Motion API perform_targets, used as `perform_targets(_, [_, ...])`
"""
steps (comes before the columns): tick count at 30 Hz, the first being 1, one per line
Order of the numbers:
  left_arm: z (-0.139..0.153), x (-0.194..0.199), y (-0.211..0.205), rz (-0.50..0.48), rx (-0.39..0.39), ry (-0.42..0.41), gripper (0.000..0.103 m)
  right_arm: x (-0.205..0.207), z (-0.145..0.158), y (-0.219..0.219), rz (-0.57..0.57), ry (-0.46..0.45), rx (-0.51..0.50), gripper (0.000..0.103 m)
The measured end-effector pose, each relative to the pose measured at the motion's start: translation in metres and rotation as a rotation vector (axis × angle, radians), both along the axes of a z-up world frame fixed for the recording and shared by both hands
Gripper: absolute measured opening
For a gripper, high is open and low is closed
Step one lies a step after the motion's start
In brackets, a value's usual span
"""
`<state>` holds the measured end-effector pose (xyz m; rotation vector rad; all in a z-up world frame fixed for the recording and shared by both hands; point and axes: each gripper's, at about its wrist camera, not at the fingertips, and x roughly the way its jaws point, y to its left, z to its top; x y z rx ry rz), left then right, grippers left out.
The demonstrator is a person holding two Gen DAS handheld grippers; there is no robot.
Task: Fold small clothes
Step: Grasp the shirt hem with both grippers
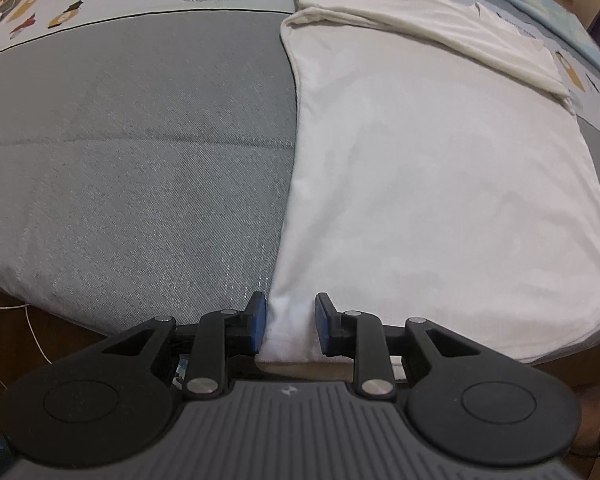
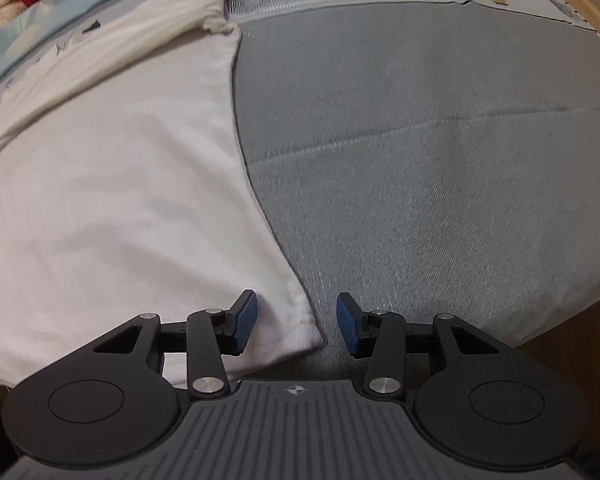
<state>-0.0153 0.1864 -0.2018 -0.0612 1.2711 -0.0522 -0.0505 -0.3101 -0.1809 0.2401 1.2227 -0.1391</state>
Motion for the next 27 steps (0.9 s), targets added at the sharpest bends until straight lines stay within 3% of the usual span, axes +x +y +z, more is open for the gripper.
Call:
perform_targets(23, [-0.009, 0.006, -0.004, -0.013, 0.016, 0.011, 0.03, 0.001, -0.005, 0.014, 0.09, 0.009, -0.013, 0.051])
perform_targets(25, [-0.009, 0.005, -0.005, -0.019, 0.02, 0.009, 0.03, 0.001, -0.005, 0.014, 0.101, 0.007, -0.011, 0.047])
perform_targets(27, [-0.01, 0.005, -0.006, -0.03, 0.025, 0.006, 0.029, 0.001, -0.005, 0.016, 0.116, 0.003, -0.008, 0.037])
